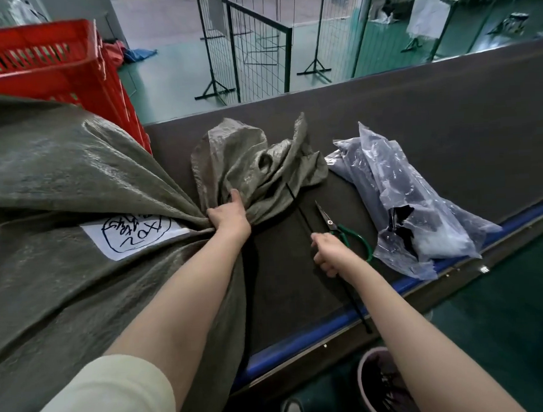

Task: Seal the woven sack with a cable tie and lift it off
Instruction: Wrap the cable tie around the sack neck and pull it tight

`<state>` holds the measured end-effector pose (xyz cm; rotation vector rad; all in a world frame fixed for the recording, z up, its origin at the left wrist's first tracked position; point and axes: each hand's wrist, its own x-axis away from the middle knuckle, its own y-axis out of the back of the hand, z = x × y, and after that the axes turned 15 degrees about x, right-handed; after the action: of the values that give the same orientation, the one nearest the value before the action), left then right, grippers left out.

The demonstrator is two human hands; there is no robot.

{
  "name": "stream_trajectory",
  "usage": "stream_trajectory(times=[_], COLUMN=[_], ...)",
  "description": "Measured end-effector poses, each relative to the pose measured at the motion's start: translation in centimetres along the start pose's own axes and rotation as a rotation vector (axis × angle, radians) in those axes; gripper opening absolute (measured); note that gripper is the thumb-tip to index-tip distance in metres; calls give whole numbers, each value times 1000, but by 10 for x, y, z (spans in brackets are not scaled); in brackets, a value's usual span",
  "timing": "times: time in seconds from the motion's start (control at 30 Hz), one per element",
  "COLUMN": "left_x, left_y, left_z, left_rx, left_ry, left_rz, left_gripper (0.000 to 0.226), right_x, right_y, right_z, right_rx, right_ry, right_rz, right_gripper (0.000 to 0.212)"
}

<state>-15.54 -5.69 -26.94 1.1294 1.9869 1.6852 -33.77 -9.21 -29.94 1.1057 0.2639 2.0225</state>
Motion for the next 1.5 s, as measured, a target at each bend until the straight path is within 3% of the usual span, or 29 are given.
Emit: stream_trajectory(times=[0.1, 0.2, 0.4, 0.5, 0.6, 0.8, 0.93, 1.1, 1.13, 1.23, 1.3, 1.37, 1.43, 1.5], left_x=[-1, 2, -2, -4, -6, -5, -2, 6, 9, 11, 7, 0, -3, -2], left_y=[14, 21, 35, 40, 42, 47, 52, 56, 58, 63, 60, 51, 42, 37], left_z=[0, -1, 7, 14, 18, 19, 21, 24, 23, 25, 24, 23, 23, 23], left_rx=[316, 575, 949, 1124, 1154, 1057, 1025, 1026, 1051, 1201, 1253, 1169, 996, 897], left_ry=[25, 112, 277, 391, 416, 252, 117, 49, 60, 159, 235, 295, 313, 295], left_rz=[-137, -198, -288, -312, -291, -58, 78, 234, 290, 559, 467, 203, -23, -144], left_gripper=[66, 52, 48, 50, 48, 38, 10, 16, 8, 25, 31, 36, 44, 48], right_x=[0, -2, -7, -7, -7, -12, -18, -25, -26, -28, -28, -27, -23, -18], right_y=[-4, -11, -27, -23, -17, -41, -65, -80, -81, -85, -85, -86, -88, -90], right_z=[1, 9, 16, 13, 16, 53, 78, 93, 92, 82, 76, 76, 83, 87], right_rx=[122, 312, 478, 431, 292, 235, 77, -242, -306, -402, -449, -579, -672, -674], right_ry=[10, -46, -110, -108, -123, 39, 113, 115, 92, 45, 51, 116, 163, 157], right_rz=[38, 179, 355, 396, 397, 258, 178, 163, 173, 262, 320, 369, 397, 389], right_gripper=[17, 29, 38, 38, 41, 28, 26, 37, 37, 36, 32, 25, 35, 40])
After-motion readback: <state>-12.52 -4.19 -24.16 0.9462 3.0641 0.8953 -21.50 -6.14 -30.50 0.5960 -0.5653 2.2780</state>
